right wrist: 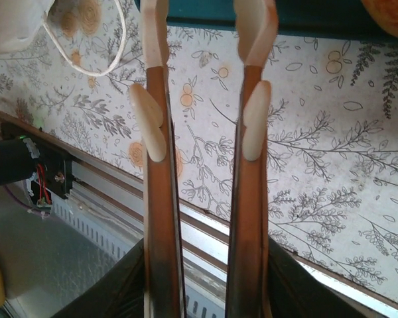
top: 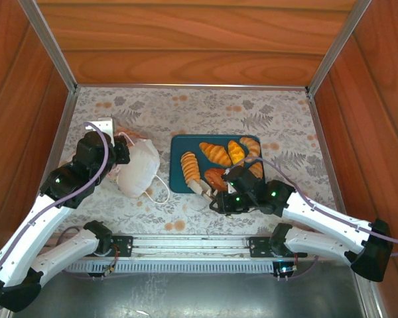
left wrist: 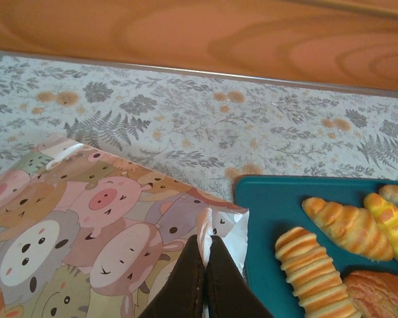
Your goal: Take the fake bread out of the paper bag
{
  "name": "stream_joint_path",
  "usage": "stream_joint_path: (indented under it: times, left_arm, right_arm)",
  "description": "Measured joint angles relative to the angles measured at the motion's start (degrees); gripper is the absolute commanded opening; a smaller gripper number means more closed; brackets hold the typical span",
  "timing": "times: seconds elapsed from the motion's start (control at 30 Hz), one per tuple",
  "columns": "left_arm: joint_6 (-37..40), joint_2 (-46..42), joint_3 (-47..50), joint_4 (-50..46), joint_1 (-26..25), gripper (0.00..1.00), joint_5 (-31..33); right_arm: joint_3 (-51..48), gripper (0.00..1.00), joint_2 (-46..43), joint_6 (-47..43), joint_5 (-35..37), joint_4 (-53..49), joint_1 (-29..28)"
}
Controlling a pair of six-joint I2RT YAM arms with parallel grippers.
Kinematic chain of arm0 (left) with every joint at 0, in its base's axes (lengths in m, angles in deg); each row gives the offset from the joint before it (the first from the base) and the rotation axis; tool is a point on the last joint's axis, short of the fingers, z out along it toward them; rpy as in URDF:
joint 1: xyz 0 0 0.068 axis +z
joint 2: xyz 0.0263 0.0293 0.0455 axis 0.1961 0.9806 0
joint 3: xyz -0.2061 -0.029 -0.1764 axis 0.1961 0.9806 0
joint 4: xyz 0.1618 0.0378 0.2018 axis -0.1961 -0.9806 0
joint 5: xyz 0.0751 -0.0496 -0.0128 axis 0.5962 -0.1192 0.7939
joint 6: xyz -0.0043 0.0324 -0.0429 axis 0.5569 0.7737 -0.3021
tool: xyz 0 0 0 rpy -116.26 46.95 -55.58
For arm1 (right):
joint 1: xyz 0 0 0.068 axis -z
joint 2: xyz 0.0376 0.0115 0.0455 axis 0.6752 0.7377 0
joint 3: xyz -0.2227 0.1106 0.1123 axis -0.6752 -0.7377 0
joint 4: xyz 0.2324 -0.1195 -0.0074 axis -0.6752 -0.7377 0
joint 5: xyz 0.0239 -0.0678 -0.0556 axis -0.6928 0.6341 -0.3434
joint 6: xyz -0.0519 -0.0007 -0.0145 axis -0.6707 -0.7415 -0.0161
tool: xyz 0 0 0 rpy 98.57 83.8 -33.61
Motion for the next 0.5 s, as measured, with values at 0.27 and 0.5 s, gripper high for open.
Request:
stream_joint_path:
  times: [0.27,0.5]
  left_arm:
    - [0.00,0.07,-0.02,0.00,0.00,0.00,0.00]
    - [0.02,0.17,-0.02,0.00,0.00,0.00,0.00]
  right_arm:
    - [2.27,0.44,-1.03,-0.61,0.04,-5.18,0.00]
    - [9.79,0.44,-1.55,-3.56,2.01,-11.76,0.00]
